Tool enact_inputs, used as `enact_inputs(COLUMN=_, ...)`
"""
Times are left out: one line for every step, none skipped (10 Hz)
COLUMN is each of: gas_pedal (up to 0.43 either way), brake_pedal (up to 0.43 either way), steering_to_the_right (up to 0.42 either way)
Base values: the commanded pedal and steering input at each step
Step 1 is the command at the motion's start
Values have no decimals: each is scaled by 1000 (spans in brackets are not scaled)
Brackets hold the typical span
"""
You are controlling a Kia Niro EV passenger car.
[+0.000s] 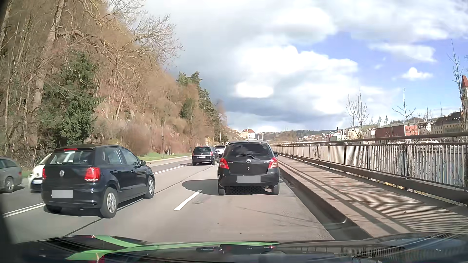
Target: Follow the waypoints while adhering to traffic rules and regulations
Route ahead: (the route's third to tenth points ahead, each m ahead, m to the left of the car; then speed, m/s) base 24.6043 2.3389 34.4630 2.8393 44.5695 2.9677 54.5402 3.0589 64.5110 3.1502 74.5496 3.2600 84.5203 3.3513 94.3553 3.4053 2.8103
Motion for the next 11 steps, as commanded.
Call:
enact_inputs(gas_pedal=0, brake_pedal=122, steering_to_the_right=-1)
enact_inputs(gas_pedal=0, brake_pedal=128, steering_to_the_right=-1)
enact_inputs(gas_pedal=0, brake_pedal=134, steering_to_the_right=0)
enact_inputs(gas_pedal=0, brake_pedal=134, steering_to_the_right=0)
enact_inputs(gas_pedal=0, brake_pedal=134, steering_to_the_right=0)
enact_inputs(gas_pedal=0, brake_pedal=134, steering_to_the_right=0)
enact_inputs(gas_pedal=0, brake_pedal=134, steering_to_the_right=1)
enact_inputs(gas_pedal=0, brake_pedal=134, steering_to_the_right=2)
enact_inputs(gas_pedal=0, brake_pedal=134, steering_to_the_right=2)
enact_inputs(gas_pedal=0, brake_pedal=128, steering_to_the_right=2)
enact_inputs(gas_pedal=0, brake_pedal=128, steering_to_the_right=2)
